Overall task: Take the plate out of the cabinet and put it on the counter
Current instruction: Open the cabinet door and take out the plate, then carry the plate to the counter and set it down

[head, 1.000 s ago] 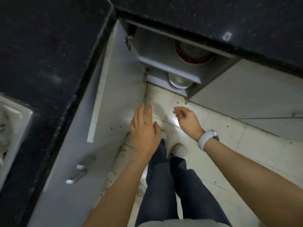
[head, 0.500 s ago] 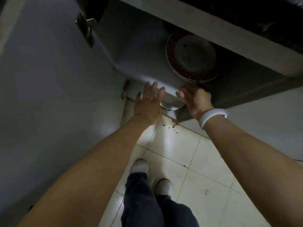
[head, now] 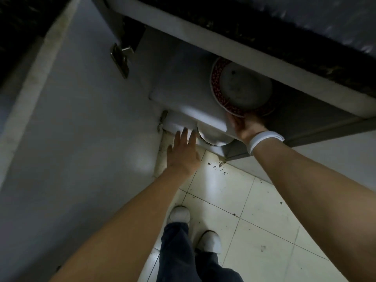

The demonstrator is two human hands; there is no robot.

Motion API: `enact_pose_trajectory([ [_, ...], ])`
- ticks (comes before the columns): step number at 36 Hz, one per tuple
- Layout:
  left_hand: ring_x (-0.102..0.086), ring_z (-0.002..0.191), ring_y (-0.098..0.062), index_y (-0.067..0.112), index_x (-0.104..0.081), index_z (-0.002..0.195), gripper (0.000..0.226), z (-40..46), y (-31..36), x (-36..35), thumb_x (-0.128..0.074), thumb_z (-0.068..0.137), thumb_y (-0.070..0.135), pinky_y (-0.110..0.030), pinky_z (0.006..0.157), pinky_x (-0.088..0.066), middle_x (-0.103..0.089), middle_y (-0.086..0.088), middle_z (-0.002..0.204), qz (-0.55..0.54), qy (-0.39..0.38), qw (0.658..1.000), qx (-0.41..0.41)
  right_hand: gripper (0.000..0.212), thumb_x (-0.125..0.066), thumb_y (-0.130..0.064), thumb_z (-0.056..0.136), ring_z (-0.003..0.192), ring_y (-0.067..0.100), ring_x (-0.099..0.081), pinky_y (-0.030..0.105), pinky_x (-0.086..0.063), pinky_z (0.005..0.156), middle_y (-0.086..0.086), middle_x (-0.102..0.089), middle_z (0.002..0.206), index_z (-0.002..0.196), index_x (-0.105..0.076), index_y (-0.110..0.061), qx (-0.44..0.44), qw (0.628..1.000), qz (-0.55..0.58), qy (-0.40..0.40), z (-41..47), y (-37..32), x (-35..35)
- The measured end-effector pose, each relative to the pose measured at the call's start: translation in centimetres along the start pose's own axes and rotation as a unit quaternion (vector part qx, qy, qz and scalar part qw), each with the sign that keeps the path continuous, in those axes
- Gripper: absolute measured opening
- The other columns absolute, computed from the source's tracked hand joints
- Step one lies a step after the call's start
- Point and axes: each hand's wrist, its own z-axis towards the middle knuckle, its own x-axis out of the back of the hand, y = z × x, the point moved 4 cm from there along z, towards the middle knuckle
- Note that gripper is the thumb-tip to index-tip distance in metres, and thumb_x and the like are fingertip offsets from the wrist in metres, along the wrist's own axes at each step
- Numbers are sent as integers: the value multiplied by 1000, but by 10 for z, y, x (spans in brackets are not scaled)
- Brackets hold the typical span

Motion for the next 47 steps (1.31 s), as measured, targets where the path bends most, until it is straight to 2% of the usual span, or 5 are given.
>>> enact_pose_trajectory([
  [2, 1, 146, -27, 20, -6, 146, 62, -23, -1, -2, -39, 93, 22, -51, 117, -21, -1, -8, 159, -40, -12, 999, 34, 20, -41, 3, 88, 105, 31, -62, 29, -57, 80, 18, -62, 109, 96, -59, 3, -8, 1000, -23, 16, -6, 7, 6],
  [6, -10, 144, -28, 14, -17, 144, 57, -71, -3, -1, -39, 92, 22, -47, 115, -26, -14, -12, 157, -99, 1, 993, 61, 22, -40, 6, 82, 55, 20, -62, 24, -54, 41, 12, -64, 73, 86, -59, -2, -11, 998, -63, 16, -40, 20, 24],
  [11, -23, 140, -28, 11, -31, 140, 54, -138, -6, 18, -44, 88, 15, -43, 112, -33, -29, -14, 151, -156, 37, 983, 83, 28, -50, -3, 86, 71, 19, -67, 26, -60, 58, 10, -67, 93, 113, -58, -7, -23, 994, -110, 11, -112, 43, 59],
  [17, -40, 128, -33, 6, -43, 131, 57, -201, 4, 67, -31, 78, 23, -43, 106, -38, -47, -17, 138, -193, 61, 977, 61, 8, -54, -11, 88, 61, 20, -68, 29, -60, 54, 13, -65, 79, 93, -56, -6, -47, 981, -181, 54, -217, 59, 98],
  [47, -39, 129, -31, 12, -40, 133, 46, -253, 421, 164, -44, 88, 15, -49, 103, -35, -43, -9, 142, 1, -9, 896, -444, 16, -43, -7, 92, 62, 13, -71, 26, -59, 53, 7, -66, 90, 104, -51, -15, 261, 945, 40, 194, -483, -178, 287],
])
